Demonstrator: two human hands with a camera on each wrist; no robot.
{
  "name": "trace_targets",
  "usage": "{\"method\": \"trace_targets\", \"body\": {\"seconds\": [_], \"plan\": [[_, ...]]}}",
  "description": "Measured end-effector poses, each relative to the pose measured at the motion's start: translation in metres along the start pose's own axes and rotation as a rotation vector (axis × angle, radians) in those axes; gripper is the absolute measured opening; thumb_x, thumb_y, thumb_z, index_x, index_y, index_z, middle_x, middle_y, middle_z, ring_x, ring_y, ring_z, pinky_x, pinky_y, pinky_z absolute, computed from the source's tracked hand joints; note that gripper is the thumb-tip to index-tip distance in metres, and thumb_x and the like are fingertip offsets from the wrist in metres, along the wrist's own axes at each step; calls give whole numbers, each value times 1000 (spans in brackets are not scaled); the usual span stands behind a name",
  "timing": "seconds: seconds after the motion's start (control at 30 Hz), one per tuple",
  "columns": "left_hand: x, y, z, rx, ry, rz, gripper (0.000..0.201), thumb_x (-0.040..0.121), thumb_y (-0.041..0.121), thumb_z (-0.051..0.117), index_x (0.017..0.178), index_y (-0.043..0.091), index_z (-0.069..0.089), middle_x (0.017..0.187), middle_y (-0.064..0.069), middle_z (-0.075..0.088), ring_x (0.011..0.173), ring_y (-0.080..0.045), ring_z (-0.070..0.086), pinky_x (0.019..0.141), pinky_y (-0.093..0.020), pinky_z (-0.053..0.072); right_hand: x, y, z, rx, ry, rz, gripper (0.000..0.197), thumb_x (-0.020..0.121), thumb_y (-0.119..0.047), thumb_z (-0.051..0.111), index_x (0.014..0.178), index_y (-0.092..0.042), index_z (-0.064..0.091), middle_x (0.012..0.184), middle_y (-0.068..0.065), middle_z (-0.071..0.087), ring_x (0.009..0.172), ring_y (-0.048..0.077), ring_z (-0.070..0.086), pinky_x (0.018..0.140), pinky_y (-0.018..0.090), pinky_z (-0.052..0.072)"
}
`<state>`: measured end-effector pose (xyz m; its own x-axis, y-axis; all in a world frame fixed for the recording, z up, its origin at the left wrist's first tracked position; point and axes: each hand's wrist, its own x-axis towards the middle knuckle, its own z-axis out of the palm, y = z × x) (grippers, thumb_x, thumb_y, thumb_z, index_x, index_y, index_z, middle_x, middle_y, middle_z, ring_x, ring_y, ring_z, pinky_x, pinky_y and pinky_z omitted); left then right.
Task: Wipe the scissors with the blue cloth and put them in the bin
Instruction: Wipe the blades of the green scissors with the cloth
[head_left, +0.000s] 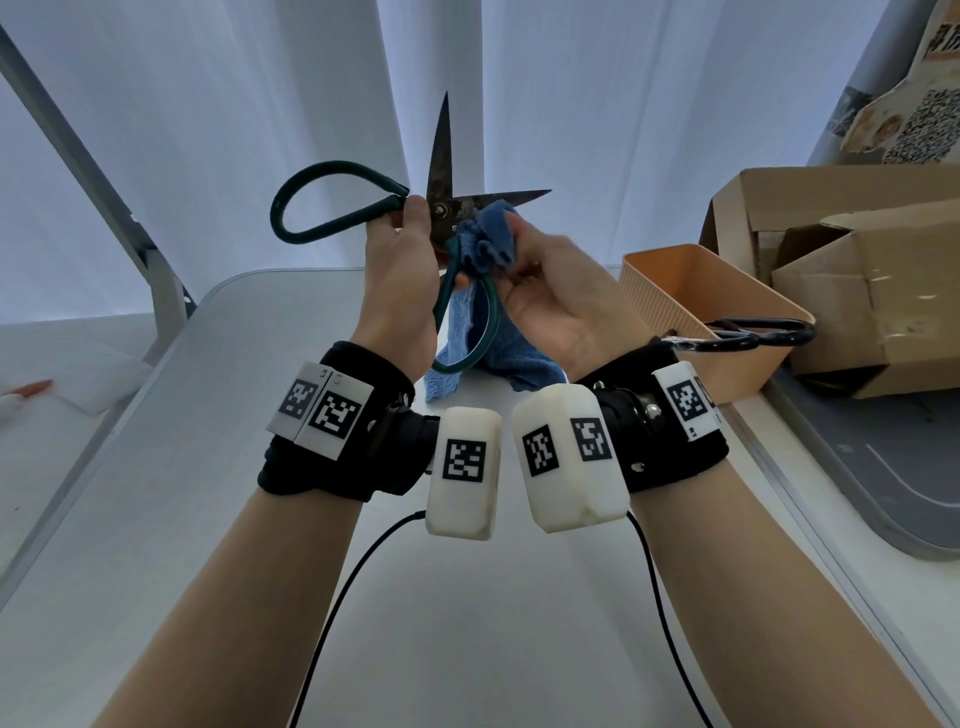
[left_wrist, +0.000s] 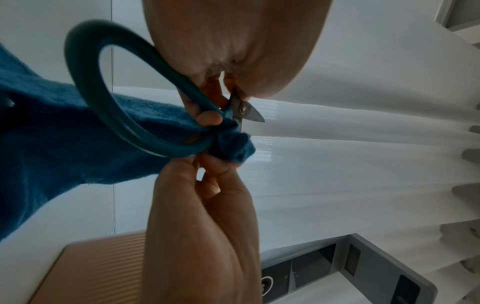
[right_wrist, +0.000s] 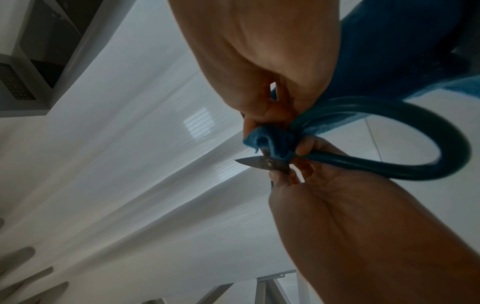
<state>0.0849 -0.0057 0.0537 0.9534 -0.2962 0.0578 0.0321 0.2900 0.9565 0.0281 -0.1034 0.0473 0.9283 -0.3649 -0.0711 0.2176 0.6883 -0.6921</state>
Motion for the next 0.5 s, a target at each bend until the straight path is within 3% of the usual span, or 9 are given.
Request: {"method": "trace_targets", "body": {"seconds": [0.07,0.2,0.27,0.4,0.5], "plan": [[-1,1,0,9,-8,-8,33,108,28,38,130,6,48,93,1,65,74,-10,63,60,-25,54,5,3,-1,-15,-7,-4,42,86,21,40,124,11,56,118,27,62,98,31,62,81,34,59],[-6,1,1,40,-86,-15,30,109,26,37,128,6,49,92,-1,64,76,-12,64,69,-34,56,5,5,-3,-45,42,-37,51,91,6,61,138,8,44,107,22,66,83,26,69,59,33,60],[-9,-1,4,63,-124,-14,28,109,25,37,125,8,49,90,-2,64,71,-11,63,66,-33,53,6,5,-5,-67,85,-52,53,90,3,64,139,10,44,102,21,68,78,25,69,54,32,57],[-10,-2,7,112,-135,14,29,108,25,37,125,4,48,85,-5,62,64,-11,61,51,-26,47,6,3,-7,-35,111,-72,38,89,0,66,126,7,58,84,13,73,71,19,72,66,31,59],[-6,-1,3,130,-106,44,24,108,25,38,118,6,49,83,-4,61,60,-10,59,50,-26,46,4,2,-4,1,99,-81,20,91,5,61,111,3,60,79,12,73,67,18,72,68,28,61]]}}
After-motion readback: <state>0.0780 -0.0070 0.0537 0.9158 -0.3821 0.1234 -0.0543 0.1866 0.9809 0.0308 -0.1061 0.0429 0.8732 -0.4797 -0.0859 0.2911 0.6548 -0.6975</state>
